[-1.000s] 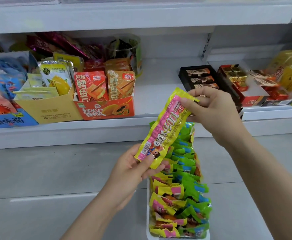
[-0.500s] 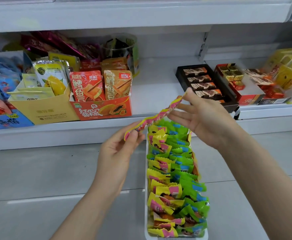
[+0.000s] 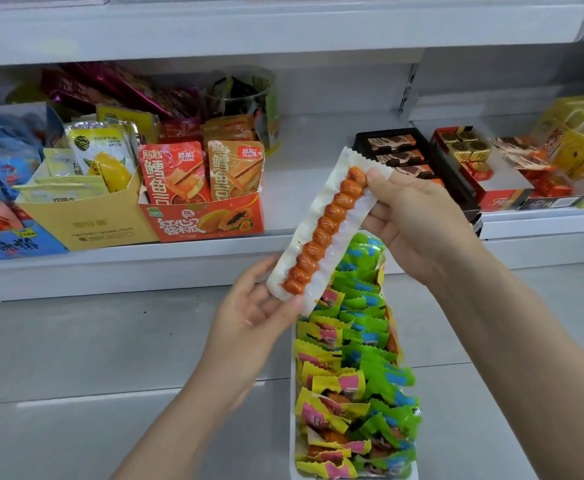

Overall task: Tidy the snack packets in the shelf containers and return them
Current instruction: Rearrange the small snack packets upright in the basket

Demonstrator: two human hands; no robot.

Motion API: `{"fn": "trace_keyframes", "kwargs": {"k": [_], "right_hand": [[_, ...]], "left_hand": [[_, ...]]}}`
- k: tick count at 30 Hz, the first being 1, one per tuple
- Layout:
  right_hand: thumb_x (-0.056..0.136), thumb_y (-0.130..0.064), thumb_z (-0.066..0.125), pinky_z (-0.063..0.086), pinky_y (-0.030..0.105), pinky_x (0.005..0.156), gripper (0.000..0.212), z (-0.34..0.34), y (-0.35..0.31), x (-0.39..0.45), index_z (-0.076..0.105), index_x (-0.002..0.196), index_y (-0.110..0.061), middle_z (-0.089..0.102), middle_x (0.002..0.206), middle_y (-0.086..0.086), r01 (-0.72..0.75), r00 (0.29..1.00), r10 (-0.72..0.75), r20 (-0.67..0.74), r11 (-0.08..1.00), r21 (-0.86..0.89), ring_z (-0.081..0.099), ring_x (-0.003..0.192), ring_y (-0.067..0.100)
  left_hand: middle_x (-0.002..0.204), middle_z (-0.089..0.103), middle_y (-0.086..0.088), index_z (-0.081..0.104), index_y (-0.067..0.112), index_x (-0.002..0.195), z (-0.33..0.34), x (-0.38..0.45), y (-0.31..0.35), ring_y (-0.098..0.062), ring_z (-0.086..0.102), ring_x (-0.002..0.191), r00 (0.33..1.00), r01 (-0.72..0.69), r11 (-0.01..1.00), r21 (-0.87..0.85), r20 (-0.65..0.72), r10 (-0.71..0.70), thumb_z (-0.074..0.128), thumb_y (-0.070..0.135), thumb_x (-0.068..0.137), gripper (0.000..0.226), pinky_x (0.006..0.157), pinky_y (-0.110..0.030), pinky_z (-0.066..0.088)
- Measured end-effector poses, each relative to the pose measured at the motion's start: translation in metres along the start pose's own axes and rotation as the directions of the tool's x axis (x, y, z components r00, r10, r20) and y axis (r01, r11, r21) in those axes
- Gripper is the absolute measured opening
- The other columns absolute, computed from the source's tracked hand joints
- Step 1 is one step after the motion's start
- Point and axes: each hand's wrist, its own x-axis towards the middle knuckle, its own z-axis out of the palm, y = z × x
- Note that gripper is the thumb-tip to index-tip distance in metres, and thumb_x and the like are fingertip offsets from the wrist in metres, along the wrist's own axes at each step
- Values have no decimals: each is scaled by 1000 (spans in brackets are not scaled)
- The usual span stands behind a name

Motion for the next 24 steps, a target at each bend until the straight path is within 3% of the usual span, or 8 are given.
{"fn": "trace_keyframes", "kwargs": {"k": [4,12,15,17,19,21,24], "right_hand": [[104,-13,48,59,38,87,23,0,0,0,70,103,-4,73,109,17,-22,1000,22,6,1000,14,72,101,27],[103,-14,51,62,33,78,23,-5,5,2,72,95,-7,77,94,9,-45,999,45,12,997,55,74,85,18],[102,-13,52,62,32,80,20,-4,8,3,71,102,-6,77,99,10,-86,996,84,22,984,158,75,89,19],[101,-19,55,62,32,80,21,-3,10,2,69,109,-6,76,104,10,-128,992,125,25,970,206,74,97,20],[99,-34,57,62,33,75,34,-4,11,0,66,116,-6,76,107,9,-171,985,169,27,973,152,73,101,20],[97,-50,51,62,40,72,55,-6,11,-1,58,121,0,72,113,18,-259,966,252,62,953,159,73,100,26],[99,-50,46,62,45,72,60,-13,2,-4,55,119,6,67,120,26,-346,934,324,148,924,161,72,102,35]], "left_hand": [[109,76,-5,78,28,104,0,-4,-4,-15,72,100,996,89,995,-49,-5,-90,73,25,72,32,76,-19,56],[109,75,-9,78,23,103,4,-7,-4,-18,73,99,992,125,982,-140,6,-125,80,22,70,32,77,-21,57],[107,75,-11,77,20,101,6,-7,-3,-22,73,97,994,108,959,-262,5,-111,86,17,67,35,77,-26,58],[102,76,-8,78,22,94,9,-4,-2,-21,74,93,996,43,963,-268,-69,-64,84,22,64,30,75,-27,58],[98,77,-3,79,23,87,10,0,0,-16,74,92,983,-90,989,-120,-168,69,83,24,64,24,77,-23,57],[99,77,3,80,22,85,5,4,2,-14,72,96,937,-273,948,161,-180,301,80,17,70,16,82,-19,54],[102,73,8,79,22,99,-8,7,2,-16,69,98,833,-484,713,507,17,553,76,14,79,22,86,-20,51]]}}
